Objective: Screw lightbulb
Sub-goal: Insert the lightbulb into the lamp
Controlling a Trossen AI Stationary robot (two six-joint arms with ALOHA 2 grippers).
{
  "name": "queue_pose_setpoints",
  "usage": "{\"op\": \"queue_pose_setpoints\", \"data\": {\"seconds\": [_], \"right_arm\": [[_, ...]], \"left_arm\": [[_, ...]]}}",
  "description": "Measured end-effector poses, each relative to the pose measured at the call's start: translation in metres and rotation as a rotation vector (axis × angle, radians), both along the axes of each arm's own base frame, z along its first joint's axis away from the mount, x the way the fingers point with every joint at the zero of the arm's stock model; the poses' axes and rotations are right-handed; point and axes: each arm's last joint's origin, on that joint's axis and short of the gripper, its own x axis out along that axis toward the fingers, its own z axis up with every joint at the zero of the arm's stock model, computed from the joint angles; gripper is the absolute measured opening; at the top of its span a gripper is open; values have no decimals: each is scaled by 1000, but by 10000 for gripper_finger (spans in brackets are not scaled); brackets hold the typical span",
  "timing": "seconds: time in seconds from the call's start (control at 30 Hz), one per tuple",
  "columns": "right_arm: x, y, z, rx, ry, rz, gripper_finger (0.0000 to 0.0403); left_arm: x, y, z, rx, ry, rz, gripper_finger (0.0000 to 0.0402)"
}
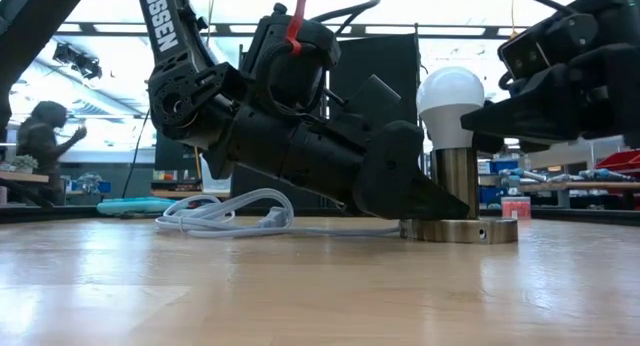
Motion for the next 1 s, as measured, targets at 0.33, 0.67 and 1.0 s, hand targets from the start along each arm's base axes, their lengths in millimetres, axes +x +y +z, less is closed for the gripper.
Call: {"op": "queue_pose_setpoints", "data": {"seconds": [0.33,0.67,1.0], "right_arm": [[12,-6,4,-23,-15,4,309],[25,-4,5,-54,26,16,220],[25,-4,2,-21,56,-11,187]], "left_arm": [[0,0,0,0,0,0,193],[0,0,0,6,2,19,191],[0,1,0,9,2,26,184]]}}
